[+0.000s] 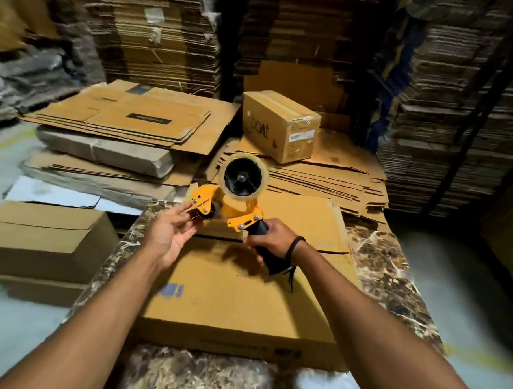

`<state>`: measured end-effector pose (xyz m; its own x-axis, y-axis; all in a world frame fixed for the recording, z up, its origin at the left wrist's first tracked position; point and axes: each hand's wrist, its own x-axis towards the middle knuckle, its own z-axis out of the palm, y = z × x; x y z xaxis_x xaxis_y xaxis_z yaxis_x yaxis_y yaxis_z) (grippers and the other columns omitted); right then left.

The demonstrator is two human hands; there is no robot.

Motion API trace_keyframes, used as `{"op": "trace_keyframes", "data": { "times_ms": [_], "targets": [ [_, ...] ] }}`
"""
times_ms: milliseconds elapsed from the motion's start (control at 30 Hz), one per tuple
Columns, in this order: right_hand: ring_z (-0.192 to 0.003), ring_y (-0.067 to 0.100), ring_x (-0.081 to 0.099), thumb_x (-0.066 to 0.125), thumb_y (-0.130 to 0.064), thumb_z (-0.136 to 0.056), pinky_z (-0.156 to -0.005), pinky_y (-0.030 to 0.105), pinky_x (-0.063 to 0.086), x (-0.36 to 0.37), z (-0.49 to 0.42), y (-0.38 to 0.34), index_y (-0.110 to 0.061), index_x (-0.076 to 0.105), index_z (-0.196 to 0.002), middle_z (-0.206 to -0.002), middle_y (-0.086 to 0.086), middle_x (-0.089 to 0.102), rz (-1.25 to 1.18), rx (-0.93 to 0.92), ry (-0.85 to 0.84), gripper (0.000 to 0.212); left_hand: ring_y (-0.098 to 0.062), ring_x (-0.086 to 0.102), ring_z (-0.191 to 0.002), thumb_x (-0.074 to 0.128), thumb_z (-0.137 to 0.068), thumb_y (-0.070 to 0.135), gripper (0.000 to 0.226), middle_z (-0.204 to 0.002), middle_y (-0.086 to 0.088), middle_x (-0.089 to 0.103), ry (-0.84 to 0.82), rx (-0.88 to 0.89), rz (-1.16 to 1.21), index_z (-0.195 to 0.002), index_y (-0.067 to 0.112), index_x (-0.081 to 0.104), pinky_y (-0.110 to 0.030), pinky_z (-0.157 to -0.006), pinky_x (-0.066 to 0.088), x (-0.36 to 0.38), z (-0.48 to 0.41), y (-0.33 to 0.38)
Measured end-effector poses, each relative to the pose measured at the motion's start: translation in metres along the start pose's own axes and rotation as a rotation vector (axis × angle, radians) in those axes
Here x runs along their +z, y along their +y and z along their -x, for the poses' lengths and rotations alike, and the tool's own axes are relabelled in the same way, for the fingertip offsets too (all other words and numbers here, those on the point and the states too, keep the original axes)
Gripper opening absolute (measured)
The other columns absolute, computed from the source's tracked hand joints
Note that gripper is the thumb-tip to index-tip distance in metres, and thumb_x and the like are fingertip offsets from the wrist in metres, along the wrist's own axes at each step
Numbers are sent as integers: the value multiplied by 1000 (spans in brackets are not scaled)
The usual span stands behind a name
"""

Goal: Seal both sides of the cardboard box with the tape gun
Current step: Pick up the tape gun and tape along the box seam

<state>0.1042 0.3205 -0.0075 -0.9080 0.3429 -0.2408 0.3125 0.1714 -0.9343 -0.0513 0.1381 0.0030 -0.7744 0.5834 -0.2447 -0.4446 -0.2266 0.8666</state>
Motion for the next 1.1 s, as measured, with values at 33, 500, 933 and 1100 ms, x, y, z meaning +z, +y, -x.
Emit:
{"op": "trace_keyframes", "data": {
  "times_ms": [33,500,933,1100],
  "targets": [
    [-46,23,56,68,-10,-83,-46,27,50,8,-12,-8,-8,55,-83,-62,10,60,81,-12,-6,12,-15,60,-84,34,-84,-10,46,-101,-11,64,27,-1,-13,-125,2,50,-38,-90,48,-15,-4,3],
    [-76,20,66,72,-25,-78,-65,29,51,73,-112,-43,-19,65,-90,-87,4,71,654,40,-33,16,-38,46,-121,44,-87,-5,66,-142,-35,28,114,-133,-124,-147,5,18,-48,-110,30,-112,-20,-9],
    [-74,16,60,73,-31,-78,-61,27,46,44,-107,-52,-32,55,-75,-78,-5,63,788,37,-70,17,-28,67,-85,71,-57,37,54,-97,-16,71,-39,-87,-634,-100,4,71,-43,-84,50,-110,-46,-44],
    [-72,18,62,72,-24,-79,-65,33,54,7,-68,-53,-21,60,-82,-77,-1,64,750,109,-5,13,-26,63,-102,76,-45,65,58,-110,-5,69,-49,-85,-673,-98,42,70,-52,-95,45,-140,-85,-91]
  ]
}}
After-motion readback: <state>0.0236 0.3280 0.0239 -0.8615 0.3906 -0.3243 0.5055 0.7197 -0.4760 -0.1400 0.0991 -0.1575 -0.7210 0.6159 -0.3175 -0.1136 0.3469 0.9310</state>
